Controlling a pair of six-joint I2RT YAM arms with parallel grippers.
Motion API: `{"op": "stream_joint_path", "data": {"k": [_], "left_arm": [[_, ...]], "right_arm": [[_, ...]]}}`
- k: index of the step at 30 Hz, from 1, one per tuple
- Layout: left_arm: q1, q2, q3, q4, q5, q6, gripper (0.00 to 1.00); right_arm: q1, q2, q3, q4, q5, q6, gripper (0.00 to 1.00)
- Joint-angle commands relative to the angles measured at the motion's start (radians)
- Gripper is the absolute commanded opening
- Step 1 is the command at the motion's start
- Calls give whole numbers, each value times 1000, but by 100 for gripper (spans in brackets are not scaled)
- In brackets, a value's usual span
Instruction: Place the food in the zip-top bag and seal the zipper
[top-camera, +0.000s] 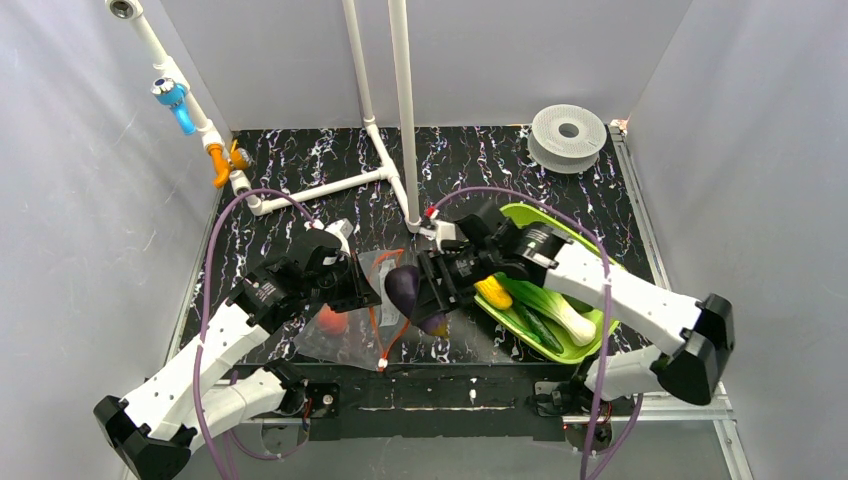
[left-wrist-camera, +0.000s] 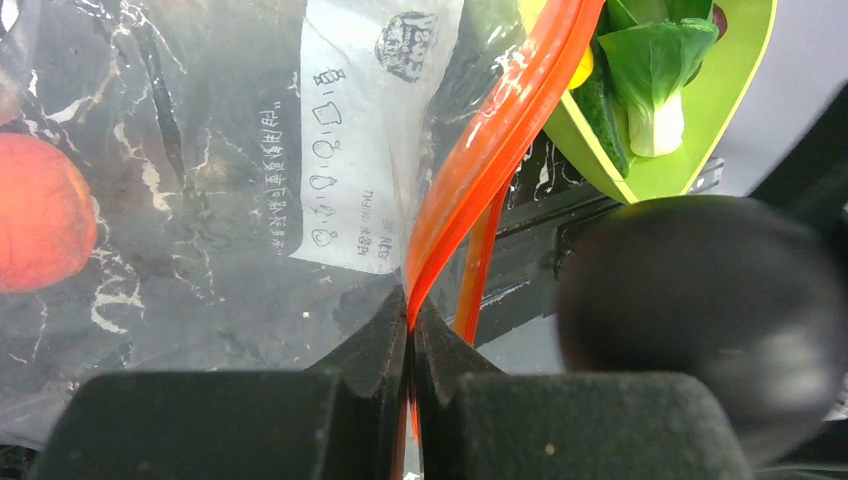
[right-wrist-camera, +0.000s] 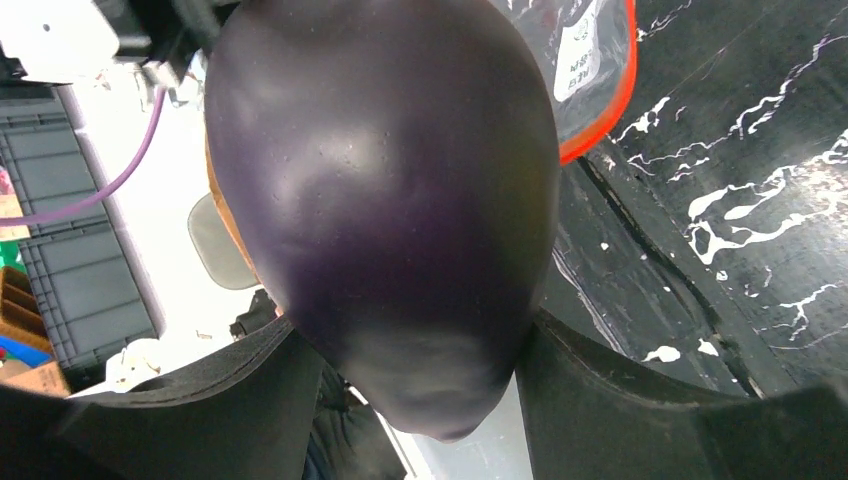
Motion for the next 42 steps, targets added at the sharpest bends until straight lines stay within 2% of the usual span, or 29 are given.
{"op": "stream_joint_path", "data": {"k": [1,6,11,19,23,27,32,36,42], "left_arm": [[8,-5,15,10,37,5,0],[8,-29,13,14,59,-14,0],[8,-61,18,26,89,-29,0],[8,-61,15,40,134,-30,0],[7,-56,9,48,144,-30,0],[7,-59,8,55,145,-32,0],[8,-69,13,56,147,-35,0],[8,-87,8,56,138,-42,0],[8,-98,22,51,103,-53,0]], "right_arm": [[58,98,90,-36,24,21,15],[65,167,83,30,87,80,16],[64,227,84,48,185,94,26],[64,266,135,77,156,129,38],[64,227,126,130,177,143,52],[64,208,120,165,207,144,73],[64,205,125,165,225,138,87],[64,190,136,127,248,110,91],[65,131,137,70,281,71,91]]}}
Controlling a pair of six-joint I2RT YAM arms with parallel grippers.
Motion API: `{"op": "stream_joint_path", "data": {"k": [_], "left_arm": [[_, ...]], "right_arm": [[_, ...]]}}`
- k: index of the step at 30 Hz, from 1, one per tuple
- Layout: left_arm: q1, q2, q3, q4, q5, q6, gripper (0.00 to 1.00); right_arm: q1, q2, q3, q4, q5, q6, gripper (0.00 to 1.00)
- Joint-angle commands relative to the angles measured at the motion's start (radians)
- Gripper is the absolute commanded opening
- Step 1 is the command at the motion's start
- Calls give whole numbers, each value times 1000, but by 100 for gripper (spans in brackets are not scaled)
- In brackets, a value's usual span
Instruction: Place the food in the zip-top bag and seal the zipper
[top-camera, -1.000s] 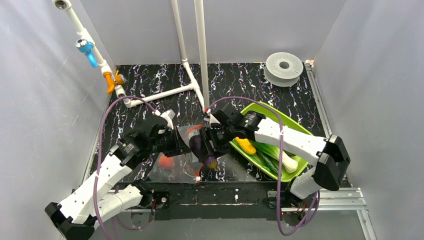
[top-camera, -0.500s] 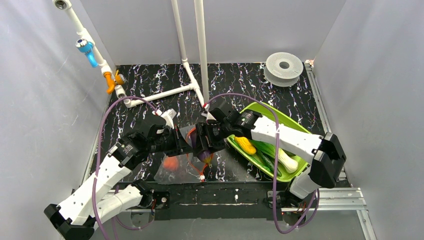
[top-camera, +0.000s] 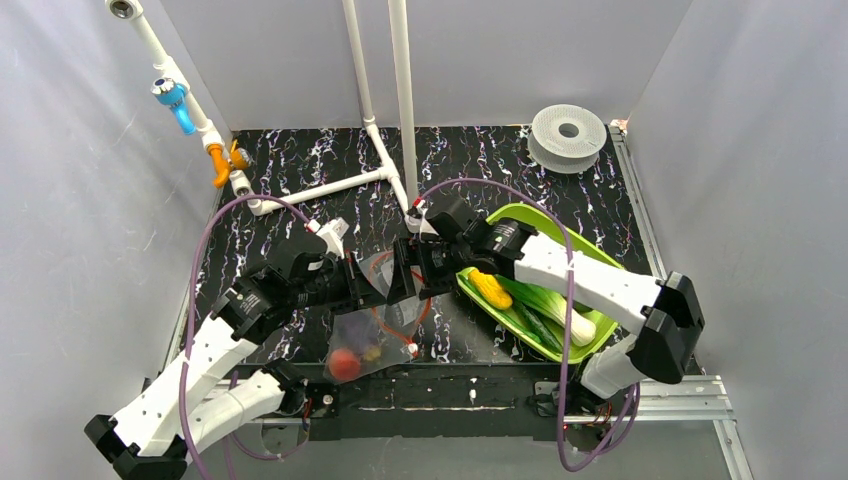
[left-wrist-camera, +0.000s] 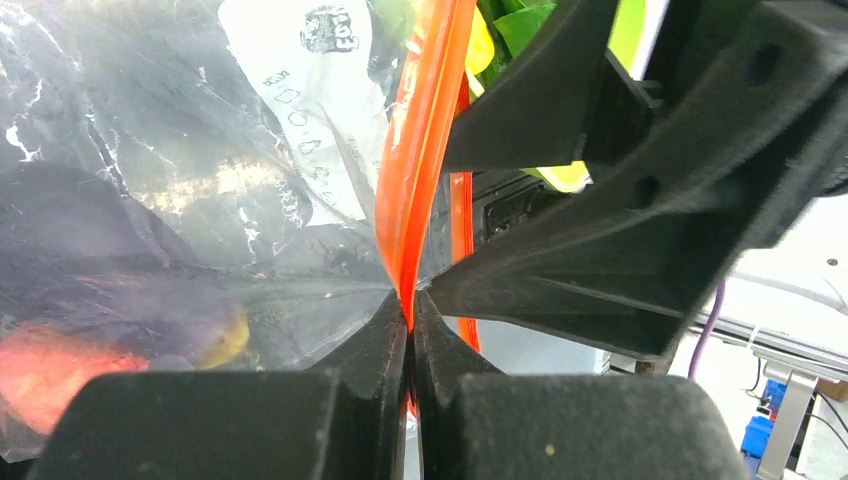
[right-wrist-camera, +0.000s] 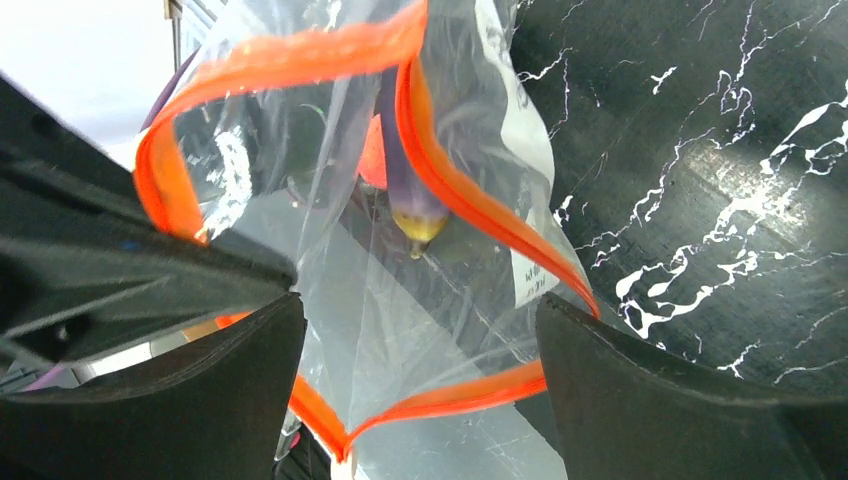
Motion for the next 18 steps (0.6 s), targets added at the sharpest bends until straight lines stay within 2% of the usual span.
{"op": "stream_joint_path", "data": {"k": [1,9,12,14,18], "left_arm": [[2,-17,25,1,-22,-12,0],[2,-5,39,-40,-78,3,0],[1,11,56,-71,-78,27,0],[1,13,61,-88,-77,35,0],[2,-17,54,-80,-71,38,0]], "right_arm": [[7,-93,52,-27,23,-50,91],[8,-248,63,-166,168,-148,91],[7,-313,49,-242,299,-174,89],[5,-358,22,-286,440,-170,88],[-18,-463,-105,-308,589,-154,85]]}}
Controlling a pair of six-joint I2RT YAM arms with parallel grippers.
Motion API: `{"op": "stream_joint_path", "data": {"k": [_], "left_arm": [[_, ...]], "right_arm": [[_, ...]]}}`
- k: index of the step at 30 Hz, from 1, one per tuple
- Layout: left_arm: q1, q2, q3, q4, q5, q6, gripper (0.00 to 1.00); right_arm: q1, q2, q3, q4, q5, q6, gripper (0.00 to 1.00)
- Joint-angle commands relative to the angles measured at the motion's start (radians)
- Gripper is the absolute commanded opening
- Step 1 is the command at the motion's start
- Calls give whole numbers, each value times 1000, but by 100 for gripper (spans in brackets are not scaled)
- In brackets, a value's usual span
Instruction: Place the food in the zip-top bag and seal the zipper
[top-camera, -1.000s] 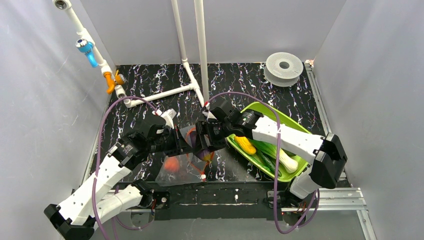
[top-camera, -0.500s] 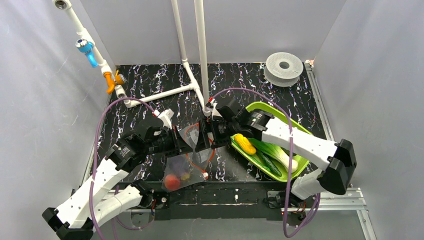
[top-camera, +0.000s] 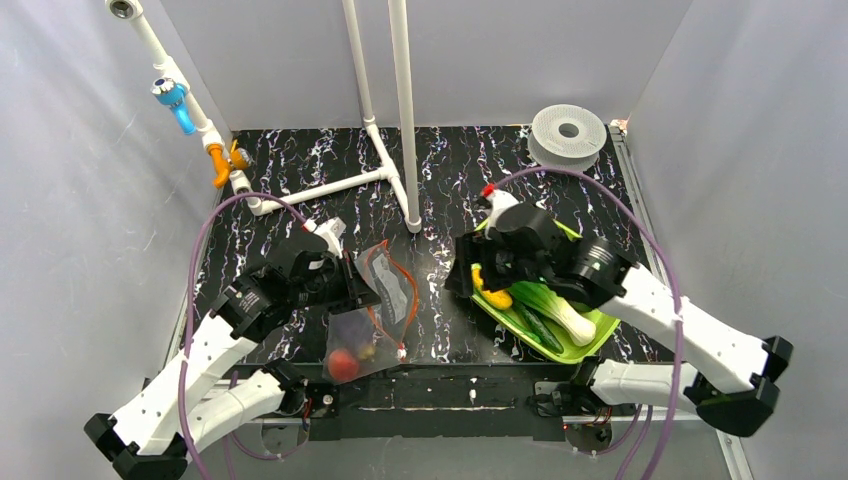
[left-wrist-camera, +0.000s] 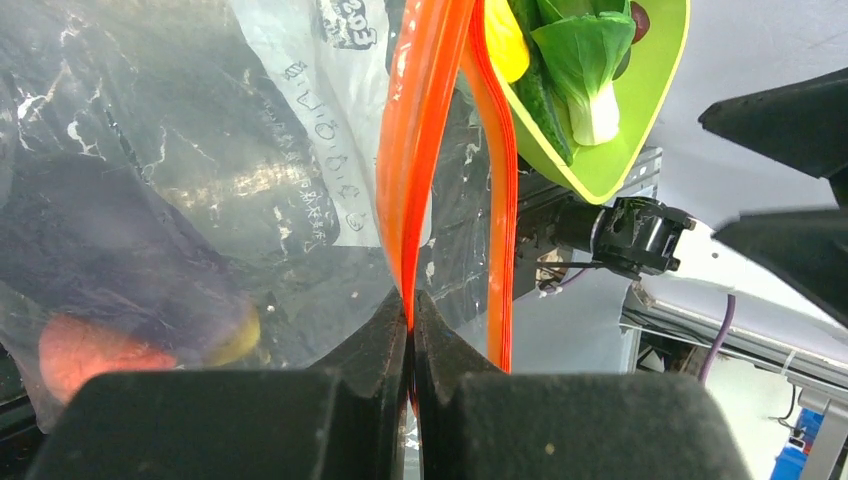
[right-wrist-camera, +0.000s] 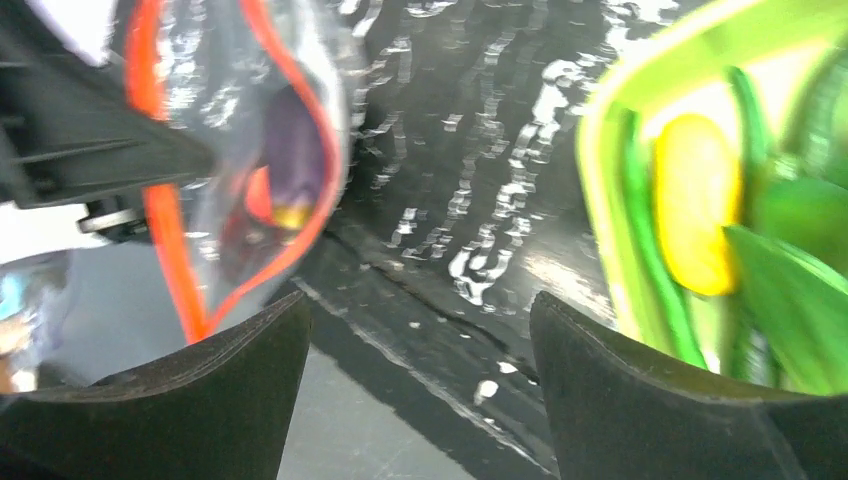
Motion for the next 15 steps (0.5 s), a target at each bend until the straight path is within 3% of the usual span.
{"op": "stream_joint_path", "data": {"k": [1,3,7,10,15], "left_arm": [[1,-36,26,-19,-2,24,0],[1,-49,19,1,11,29,0],[1,-66,-1,24,25,44,0],[2,-78,-15,38,15,53,0],[2,-114,-29,47,0,50,0]], "right_arm": [[-35,-111,-125,-71,245,-19,84],[-86,-138,-179,-64,231,-35,81],[-201,-142,-267,-23,151,-117,65],[-222,-88,-288,-12,117,-172,52],[-224,34,-281,13,66,-204,38]]}}
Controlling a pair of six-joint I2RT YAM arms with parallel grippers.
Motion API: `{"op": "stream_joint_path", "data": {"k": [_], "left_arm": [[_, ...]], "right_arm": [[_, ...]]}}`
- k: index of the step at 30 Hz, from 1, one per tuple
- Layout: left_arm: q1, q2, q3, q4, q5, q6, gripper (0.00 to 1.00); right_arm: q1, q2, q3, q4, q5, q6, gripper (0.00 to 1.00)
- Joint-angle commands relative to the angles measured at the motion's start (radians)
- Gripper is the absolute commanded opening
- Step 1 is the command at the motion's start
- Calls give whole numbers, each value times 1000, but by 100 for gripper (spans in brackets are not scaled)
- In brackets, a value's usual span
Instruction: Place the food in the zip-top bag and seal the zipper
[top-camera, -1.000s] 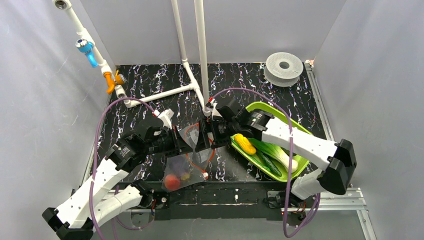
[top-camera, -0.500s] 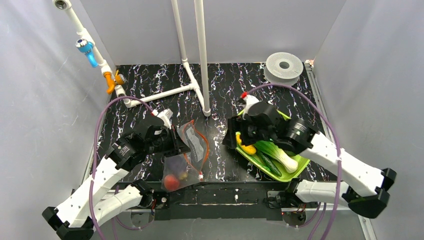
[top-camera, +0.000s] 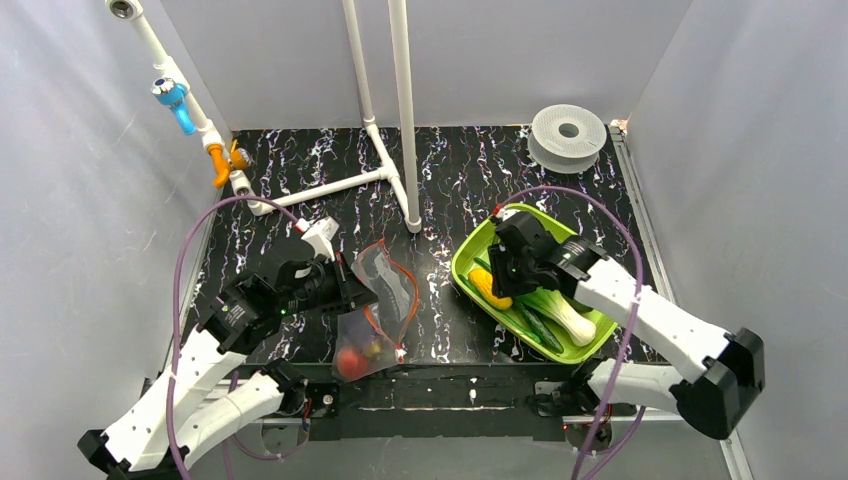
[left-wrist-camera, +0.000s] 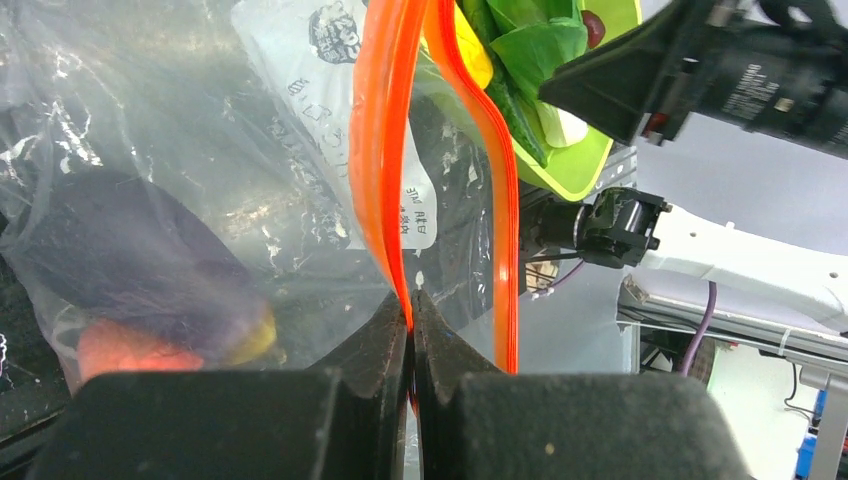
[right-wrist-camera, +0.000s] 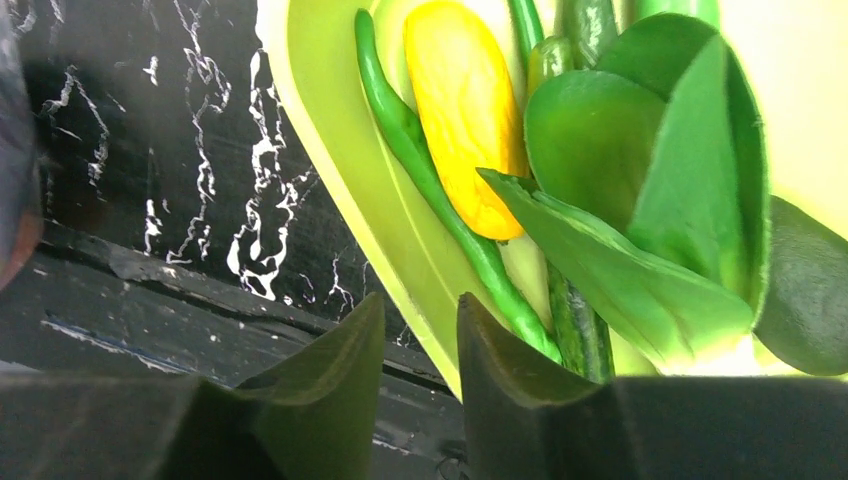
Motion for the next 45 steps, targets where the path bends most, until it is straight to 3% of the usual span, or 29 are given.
{"op": "stream_joint_path", "data": {"k": [1,9,18,31,45], "left_arm": [[2,-47,-24,24,-9,7,0],[2,-51,-37,11,-28,-9,0],[2,-14,-2,-23,-48,-5,0],[2,1,-2,-42,-42,-18,0],[2,17,-17,-35,-26,-37,0]], "right_arm": [[-3,79,4,59,-46,-60,38],[-26,197,-11,123,-17,-95,33],[-43,291,7,149,71,-187,47],[-45,363,-20,210,-44,-188,60],[-44,445,-39,273,-37,-182,67]]}}
